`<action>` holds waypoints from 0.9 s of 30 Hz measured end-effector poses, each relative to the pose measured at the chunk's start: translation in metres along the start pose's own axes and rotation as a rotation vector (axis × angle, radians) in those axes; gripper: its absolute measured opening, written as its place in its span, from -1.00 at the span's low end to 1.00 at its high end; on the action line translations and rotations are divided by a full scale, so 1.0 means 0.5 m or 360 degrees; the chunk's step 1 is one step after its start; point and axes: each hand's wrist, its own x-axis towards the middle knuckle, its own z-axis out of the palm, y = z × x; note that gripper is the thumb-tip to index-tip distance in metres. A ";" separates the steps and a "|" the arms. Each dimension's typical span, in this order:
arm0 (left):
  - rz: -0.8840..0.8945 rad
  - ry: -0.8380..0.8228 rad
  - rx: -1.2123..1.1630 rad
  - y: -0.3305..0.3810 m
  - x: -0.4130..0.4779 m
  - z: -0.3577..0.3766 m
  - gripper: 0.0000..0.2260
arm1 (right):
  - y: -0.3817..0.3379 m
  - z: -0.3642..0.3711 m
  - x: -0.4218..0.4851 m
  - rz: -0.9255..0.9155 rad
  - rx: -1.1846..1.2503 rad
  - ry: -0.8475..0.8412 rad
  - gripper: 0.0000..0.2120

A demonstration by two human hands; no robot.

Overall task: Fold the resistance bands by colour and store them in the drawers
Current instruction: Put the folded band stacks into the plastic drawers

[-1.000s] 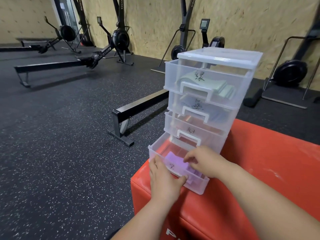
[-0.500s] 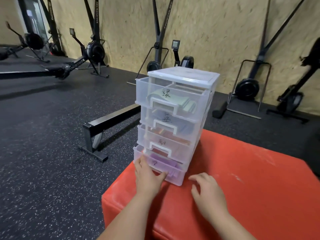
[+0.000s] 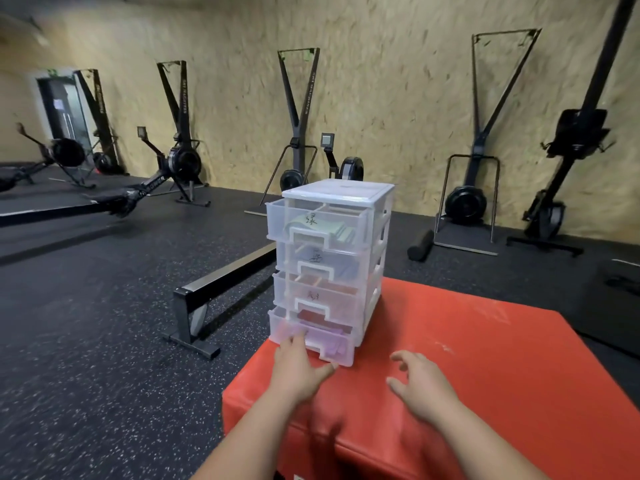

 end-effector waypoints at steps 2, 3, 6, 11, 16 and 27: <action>0.0071 0.0040 -0.0014 0.019 0.002 -0.052 -0.07 | -0.035 -0.035 0.008 -0.0005 0.0034 0.0048 -0.51; 0.0111 0.0070 -0.0020 0.030 0.008 -0.079 -0.08 | -0.055 -0.054 0.015 -0.0005 0.0065 0.0081 -0.49; 0.0180 0.0144 -0.0050 0.059 0.043 -0.160 -0.09 | -0.120 -0.119 0.046 -0.0019 0.0197 0.0195 -0.42; 0.0254 0.0278 -0.0136 0.094 0.148 -0.279 -0.01 | -0.223 -0.225 0.119 -0.0049 0.0370 0.0376 -0.24; 0.0251 0.0353 -0.0286 0.104 0.250 -0.350 0.04 | -0.294 -0.282 0.209 -0.0037 0.0475 0.0466 0.04; 0.0372 -0.0056 -0.0799 0.076 0.469 -0.379 -0.16 | -0.281 -0.242 0.353 -0.0126 0.0735 0.0532 -0.01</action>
